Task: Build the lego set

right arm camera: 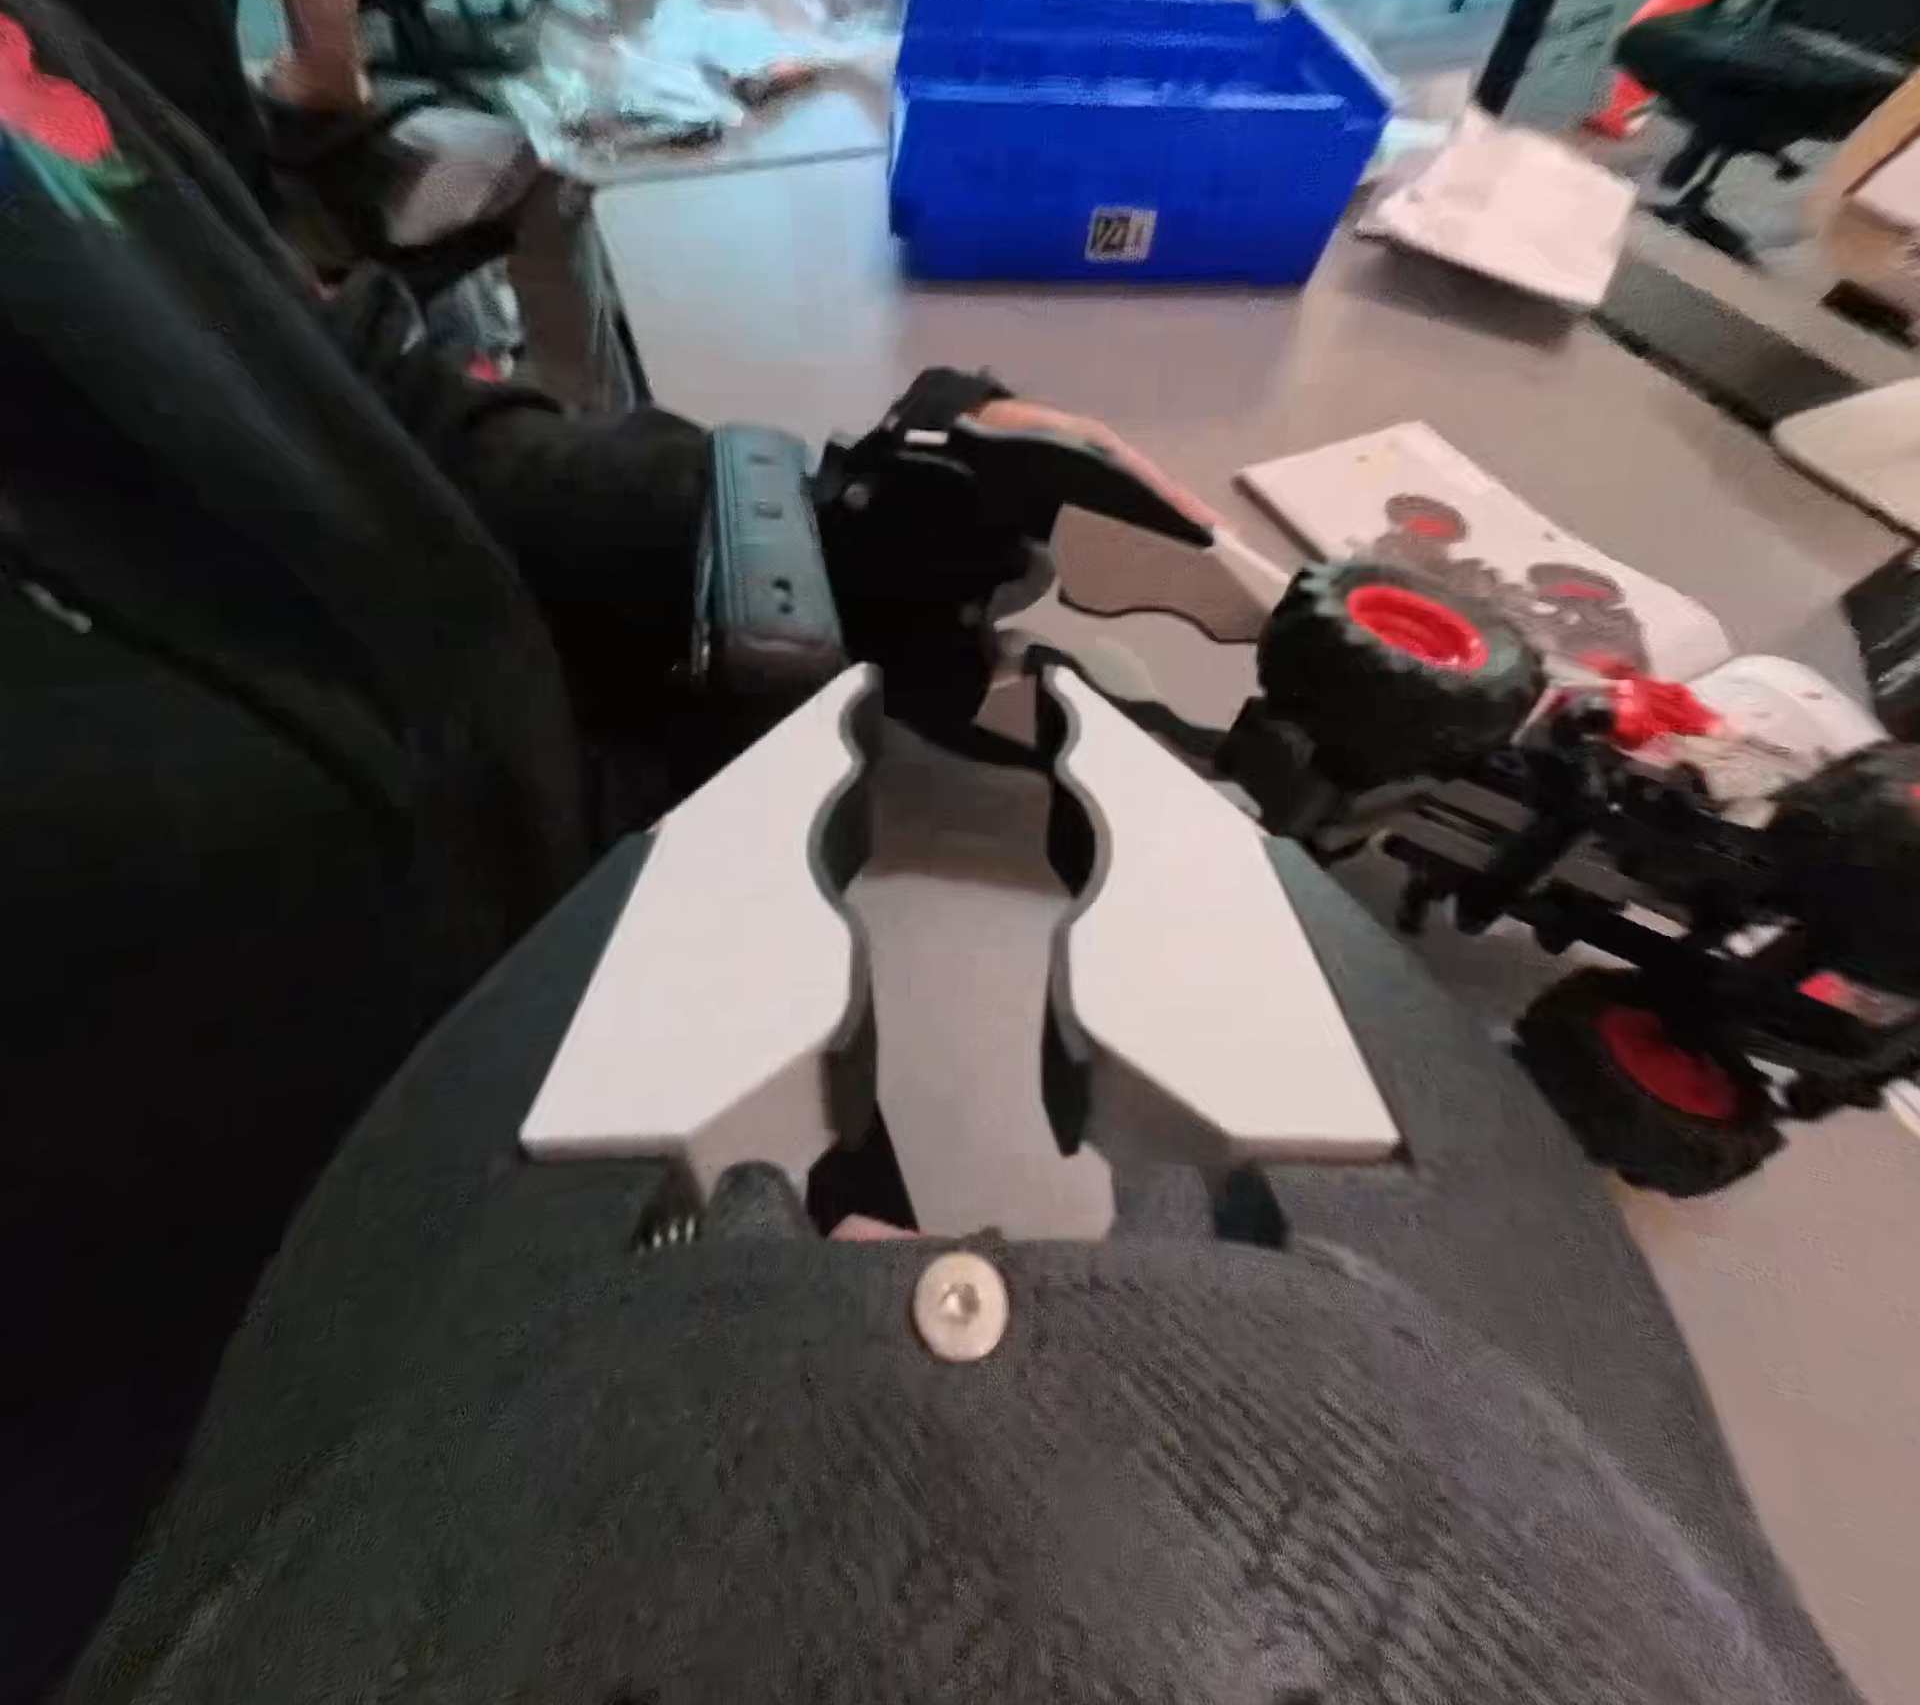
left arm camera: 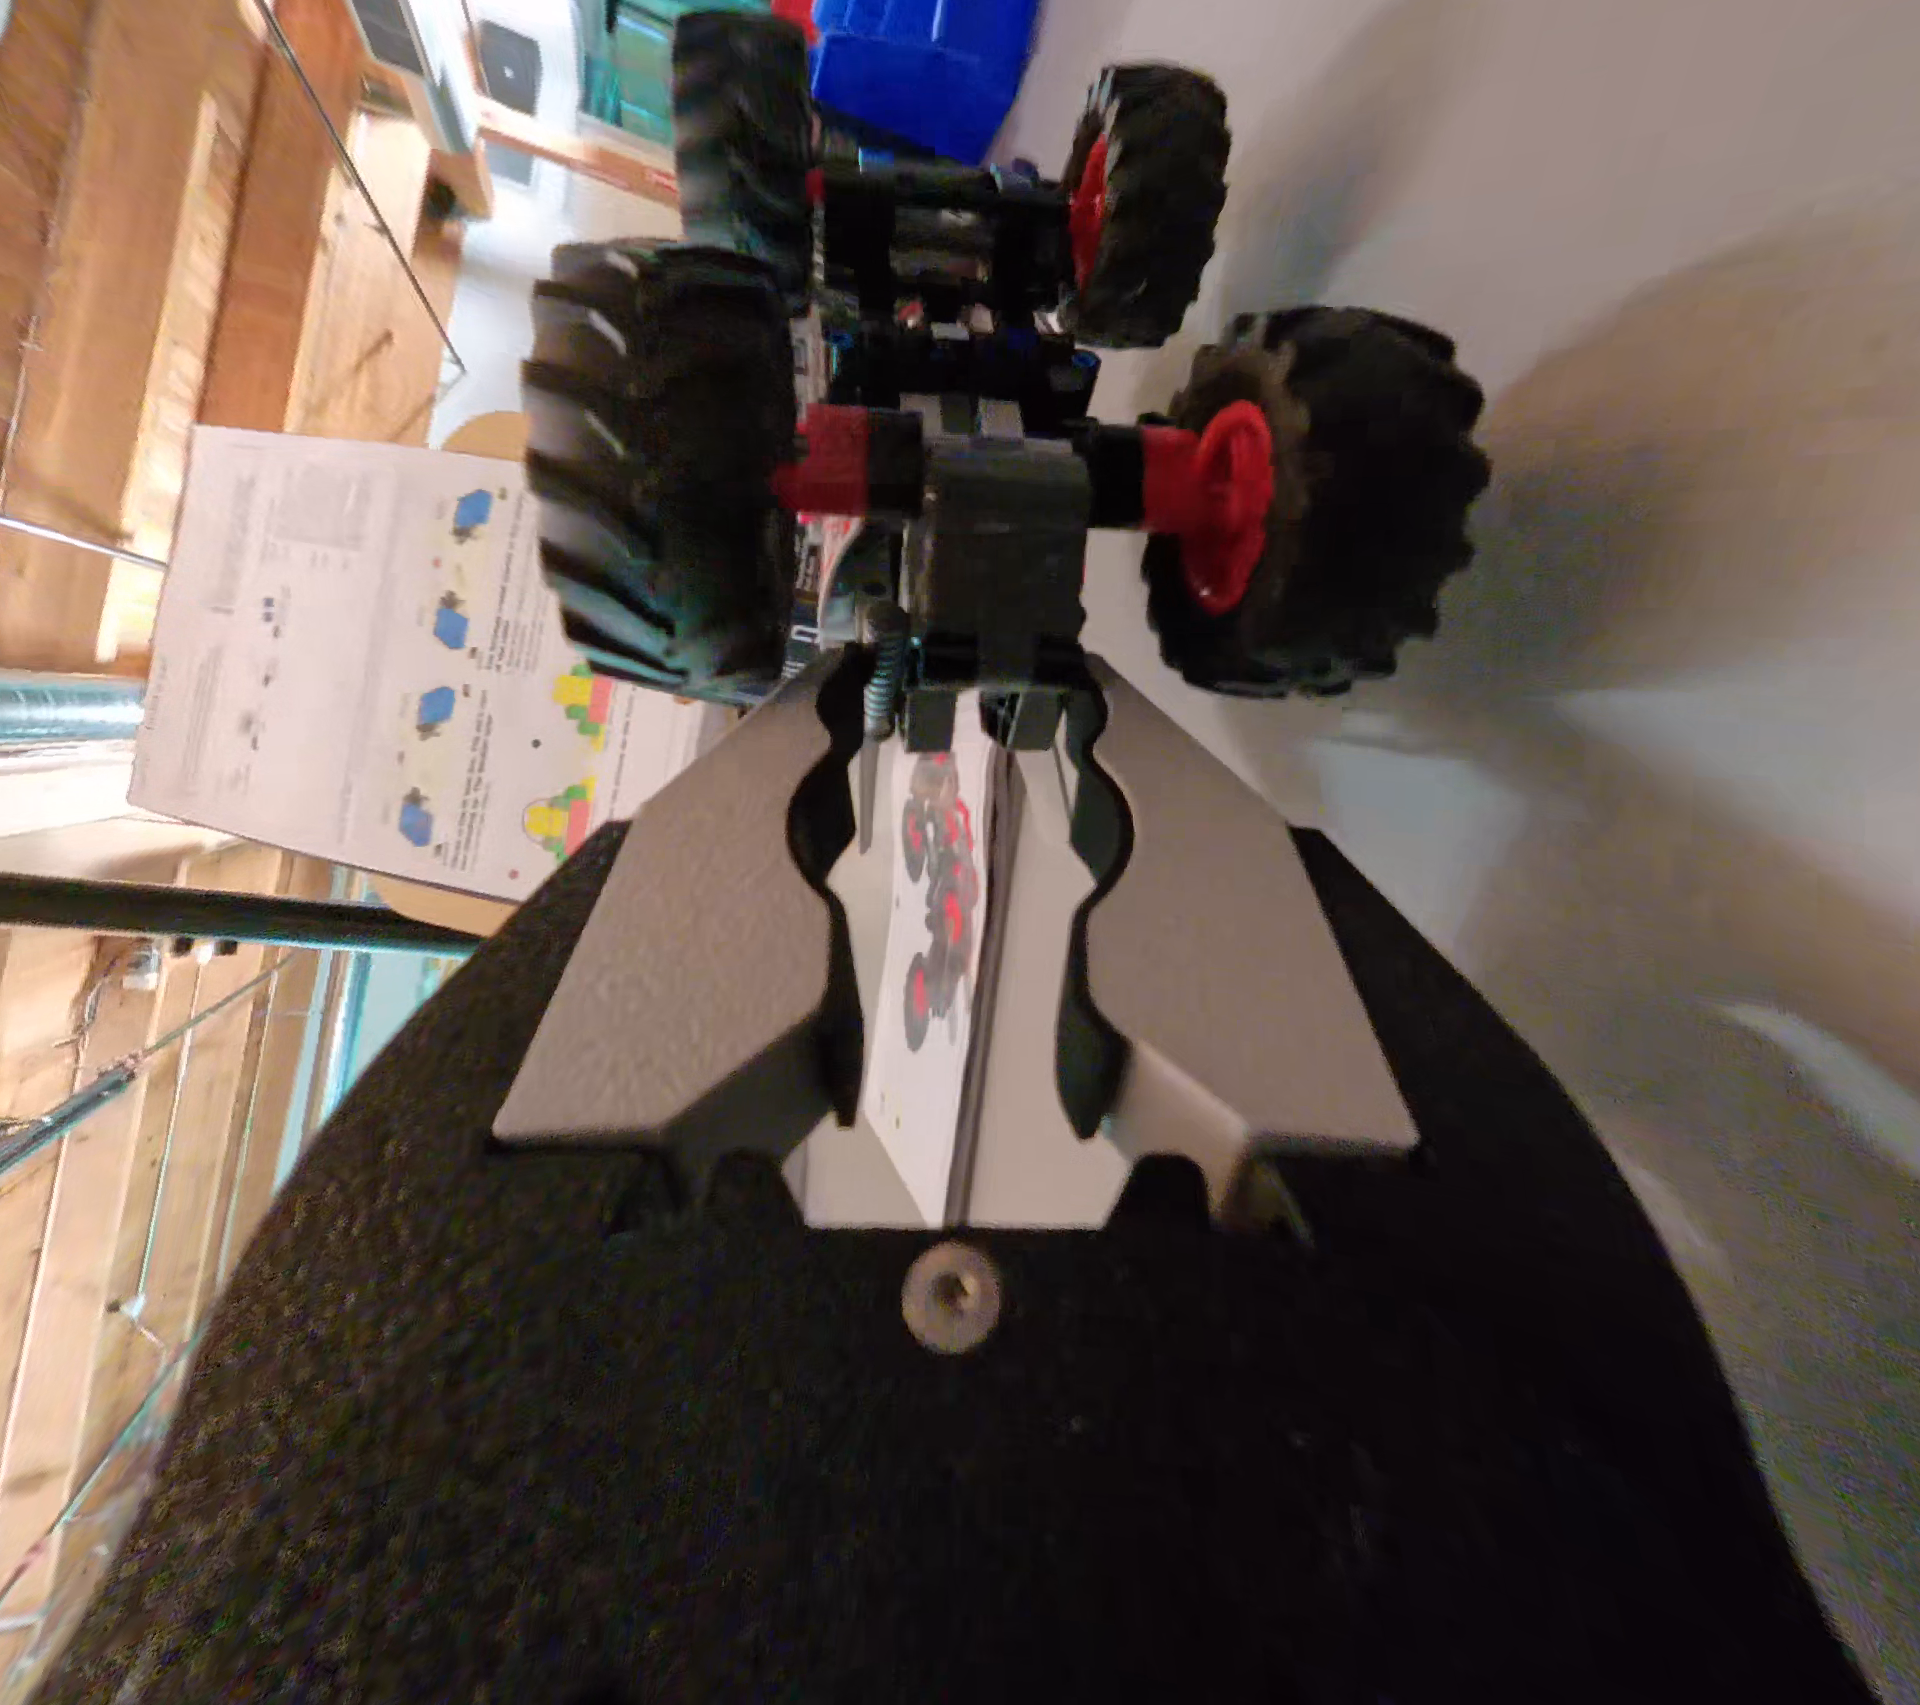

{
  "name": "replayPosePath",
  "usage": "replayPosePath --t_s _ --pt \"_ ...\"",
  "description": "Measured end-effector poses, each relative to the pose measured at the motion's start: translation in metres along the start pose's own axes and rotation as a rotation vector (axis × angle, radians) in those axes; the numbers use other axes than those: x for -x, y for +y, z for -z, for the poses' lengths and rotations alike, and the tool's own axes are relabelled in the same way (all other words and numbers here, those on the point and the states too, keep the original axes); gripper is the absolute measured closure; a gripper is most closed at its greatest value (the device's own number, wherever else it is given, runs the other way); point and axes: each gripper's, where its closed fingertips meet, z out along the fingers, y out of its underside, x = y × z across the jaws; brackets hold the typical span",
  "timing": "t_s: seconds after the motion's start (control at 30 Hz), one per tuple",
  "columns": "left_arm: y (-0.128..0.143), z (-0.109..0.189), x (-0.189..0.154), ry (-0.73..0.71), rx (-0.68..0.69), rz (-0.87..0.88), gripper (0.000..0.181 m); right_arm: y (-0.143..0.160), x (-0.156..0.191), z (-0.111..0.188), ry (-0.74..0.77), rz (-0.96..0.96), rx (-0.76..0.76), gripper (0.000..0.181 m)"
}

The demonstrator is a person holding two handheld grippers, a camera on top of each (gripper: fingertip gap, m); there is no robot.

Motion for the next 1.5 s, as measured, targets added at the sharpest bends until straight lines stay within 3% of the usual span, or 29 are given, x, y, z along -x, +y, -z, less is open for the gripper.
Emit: replayPosePath --t_s 0.03,0.2,0.33,0.43,0.47,0.5,0.53,0.57,0.67,0.73,0.83,1.0,1.03,1.1,1.13,1.2,1.23,1.4,1.5 --pt "-0.002 -0.001 0.000 0.005 -0.006 0.000 0.146 -0.009 -0.012 0.004 0.064 -0.016 -0.058 0.138" --pt "-0.015 -0.003 0.003 -0.011 -0.041 -0.003 0.146 -0.001 -0.077 0.020 0.337 -0.176 -0.139 0.106" --pt "-0.018 -0.005 -0.001 -0.024 -0.038 -0.096 0.146 0.017 -0.098 0.002 0.360 -0.221 -0.093 0.094" --pt "-0.015 -0.007 -0.001 -0.028 -0.018 -0.133 0.146 0.018 -0.092 -0.009 0.323 -0.216 -0.085 0.080" --pt "-0.009 -0.008 0.000 -0.024 0.009 -0.120 0.146 0.017 -0.085 -0.008 0.300 -0.191 -0.076 0.087" --pt "-0.001 -0.011 0.002 -0.019 0.037 -0.100 0.146 0.011 -0.061 -0.006 0.182 -0.151 -0.066 0.130" --pt "0.004 -0.012 0.005 -0.020 0.037 -0.087 0.146 0.001 -0.017 -0.004 -0.058 -0.139 -0.075 0.140" --pt "0.005 -0.012 0.006 -0.020 0.023 -0.086 0.146 -0.008 0.010 0.000 -0.189 -0.127 -0.097 0.150" --pt "-0.002 -0.011 0.007 -0.010 -0.019 -0.070 0.146 -0.008 -0.042 0.010 0.157 -0.056 -0.108 0.130" --pt "-0.007 -0.010 0.007 -0.025 -0.040 -0.091 0.147 -0.001 -0.083 0.022 0.335 -0.124 -0.128 0.122" --pt "-0.011 -0.010 0.008 -0.048 -0.046 -0.119 0.147 0.009 -0.099 0.019 0.354 -0.203 -0.112 0.102" --pt "-0.014 -0.009 0.008 -0.047 -0.043 -0.132 0.150 0.018 -0.114 -0.001 0.379 -0.189 -0.068 0.090" --pt "-0.014 -0.010 0.007 -0.049 -0.045 -0.138 0.150 0.019 -0.112 -0.006 0.350 -0.199 -0.066 0.094" --pt "-0.011 -0.011 0.006 -0.048 -0.023 -0.145 0.151 0.017 -0.094 -0.009 0.270 -0.200 -0.057 0.083" --pt "-0.005 -0.012 0.007 -0.049 -0.001 -0.135 0.150 0.018 -0.082 -0.003 0.223 -0.150 -0.014 0.114" --pt "0.000 -0.010 0.007 -0.042 -0.016 -0.105 0.151 0.000 -0.008 0.008 -0.152 -0.071 -0.037 0.155" --pt "0.000 -0.009 0.006 -0.037 -0.015 -0.101 0.152 -0.012 0.007 0.015 -0.194 -0.043 -0.078 0.141" --pt "-0.006 -0.009 0.001 -0.041 -0.030 -0.127 0.158 -0.004 -0.051 0.028 0.147 -0.045 -0.034 0.127" --pt "-0.006 -0.007 0.001 -0.036 -0.031 -0.110 0.158 0.006 -0.067 0.027 0.196 -0.074 -0.024 0.125"
